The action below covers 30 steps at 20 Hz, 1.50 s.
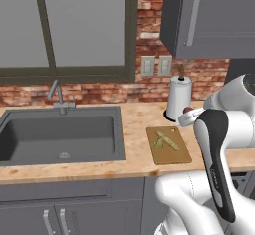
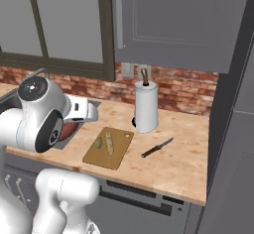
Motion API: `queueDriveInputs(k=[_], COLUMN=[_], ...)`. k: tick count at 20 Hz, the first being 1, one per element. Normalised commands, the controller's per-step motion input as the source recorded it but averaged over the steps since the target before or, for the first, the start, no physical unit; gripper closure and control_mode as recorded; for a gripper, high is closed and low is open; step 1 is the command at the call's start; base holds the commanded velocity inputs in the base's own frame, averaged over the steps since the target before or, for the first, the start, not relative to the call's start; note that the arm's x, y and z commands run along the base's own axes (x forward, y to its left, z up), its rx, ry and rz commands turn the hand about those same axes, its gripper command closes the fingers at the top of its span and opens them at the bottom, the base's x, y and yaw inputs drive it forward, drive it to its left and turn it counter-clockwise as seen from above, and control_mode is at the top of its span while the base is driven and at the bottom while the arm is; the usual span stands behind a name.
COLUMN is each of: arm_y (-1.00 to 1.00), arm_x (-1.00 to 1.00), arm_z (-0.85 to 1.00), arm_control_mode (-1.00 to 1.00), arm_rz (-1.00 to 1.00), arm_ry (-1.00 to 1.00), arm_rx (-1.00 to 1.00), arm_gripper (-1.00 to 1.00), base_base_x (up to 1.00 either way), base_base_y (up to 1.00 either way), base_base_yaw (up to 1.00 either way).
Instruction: Retrieve the sausage and cheese from the fridge and place them on the cutting board on the counter.
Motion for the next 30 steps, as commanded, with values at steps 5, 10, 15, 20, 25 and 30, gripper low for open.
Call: queueDriveInputs(k=[5,10,15,20,25,30], arm_y=[0.00,0.00,-0.10,-0.31,-0.21,-0.02], arm_x=[0.00,0.00,0.06,0.24,0.35,0.51], arm_z=[0.00,0.00,-0.07,-0.15,-0.13,-0.27], arm_control_mode=[-1.00,-1.00,-1.00,-1.00,-1.00,-1.00], arm_rz=[0.00,0.00,0.08,0.32,0.27,0.21], arm_ry=[0.00,0.00,0.00,0.11,0.17,-0.01], arm_rx=[0.00,0.00,-0.03,-0.02,0.00,0.00], arm_gripper=[1.00,1.00,1.00,1.00,1.00,1.00], base_base_x=[0.00,0.00,0.00,0.00,0.00,0.00], base_base_y=[0.00,0.00,0.00,0.00,0.00,0.00], base_base_yaw=[0.00,0.00,0.00,0.00,0.00,0.00])
